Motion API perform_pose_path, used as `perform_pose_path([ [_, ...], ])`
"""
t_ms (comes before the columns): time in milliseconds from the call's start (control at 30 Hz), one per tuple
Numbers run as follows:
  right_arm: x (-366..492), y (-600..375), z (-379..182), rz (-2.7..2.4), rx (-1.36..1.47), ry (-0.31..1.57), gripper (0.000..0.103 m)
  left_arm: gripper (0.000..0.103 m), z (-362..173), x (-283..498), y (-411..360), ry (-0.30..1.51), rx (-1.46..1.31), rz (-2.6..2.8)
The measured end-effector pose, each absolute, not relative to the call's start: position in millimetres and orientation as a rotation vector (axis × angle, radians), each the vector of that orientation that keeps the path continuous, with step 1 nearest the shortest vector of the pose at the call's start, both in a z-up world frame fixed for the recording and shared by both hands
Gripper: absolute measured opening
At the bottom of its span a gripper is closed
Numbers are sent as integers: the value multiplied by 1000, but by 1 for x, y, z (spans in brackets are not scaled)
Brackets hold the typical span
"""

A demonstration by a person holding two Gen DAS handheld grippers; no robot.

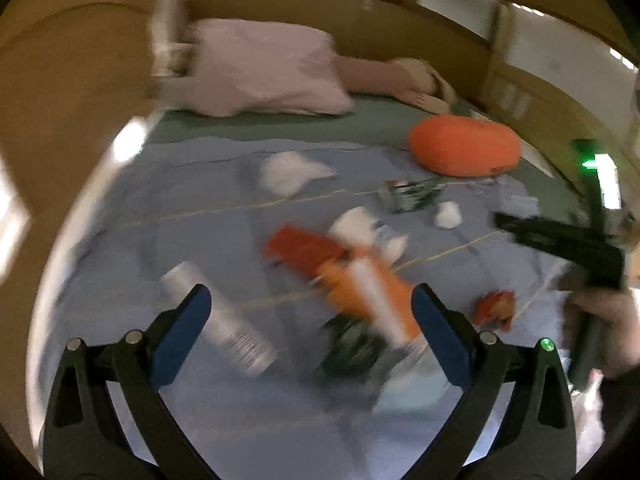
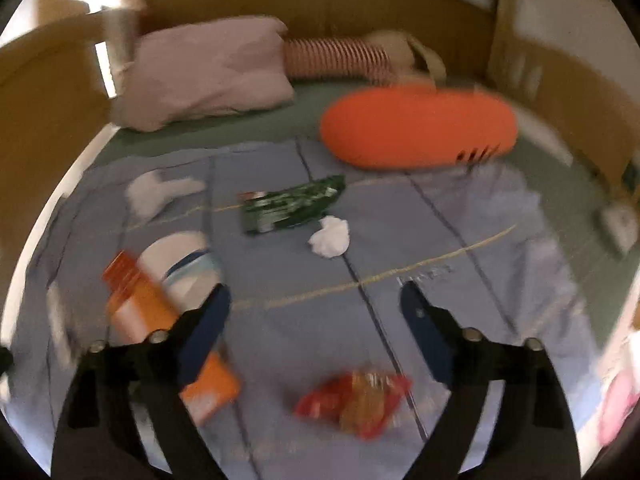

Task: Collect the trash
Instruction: 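Grasp the green wrapper with the left tool while the right grasps the white tissue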

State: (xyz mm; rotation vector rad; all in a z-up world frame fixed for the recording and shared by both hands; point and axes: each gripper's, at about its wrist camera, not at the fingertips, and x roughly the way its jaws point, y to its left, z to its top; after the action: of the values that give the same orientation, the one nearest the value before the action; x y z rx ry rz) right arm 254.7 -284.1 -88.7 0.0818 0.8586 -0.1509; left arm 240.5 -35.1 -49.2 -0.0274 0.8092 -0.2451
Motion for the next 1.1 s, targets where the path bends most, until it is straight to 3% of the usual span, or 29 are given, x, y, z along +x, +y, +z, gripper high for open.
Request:
perform_pose_path([
  [100,307,-305,-121,-154,117,965,72,99,-56,306,-84,865,24,-325],
  [267,363,-312,-157,-162,114,1044,65,99,-84,386,-139,936,34,-369],
  [333,380,-316,-173,-174,112,1105,44,99,-97,408,-155,970,37,-381],
  [367,385,-321,-177,-173,132,1133,28,99,-106,419,-166,994,45,-397],
  [533,363,-348,-161,-158,262,1067,23,95,-139,459,-209,1066,80,-426],
  [633,337,-355,-140,-138,230,1016,22,87,-156,476,-231,1118,51,-444],
  [667,330,-356,-134,-130,234,1004,22,76,-162,481,-240,1140,49,-448],
  [700,322,-358,-129,-123,235,994,22,45,-168,484,-245,1159,42,-454],
  [767,308,-361,-119,-107,238,981,22,0,-181,485,-253,1219,29,-460],
  [867,296,-359,-103,-100,230,951,22,1,-175,460,-253,1146,85,-455],
  [1067,257,-340,-74,-78,164,872,22,1,-109,408,-211,1057,54,-509],
  [1100,250,-341,-72,-81,170,864,22,17,-98,401,-211,1043,100,-518],
])
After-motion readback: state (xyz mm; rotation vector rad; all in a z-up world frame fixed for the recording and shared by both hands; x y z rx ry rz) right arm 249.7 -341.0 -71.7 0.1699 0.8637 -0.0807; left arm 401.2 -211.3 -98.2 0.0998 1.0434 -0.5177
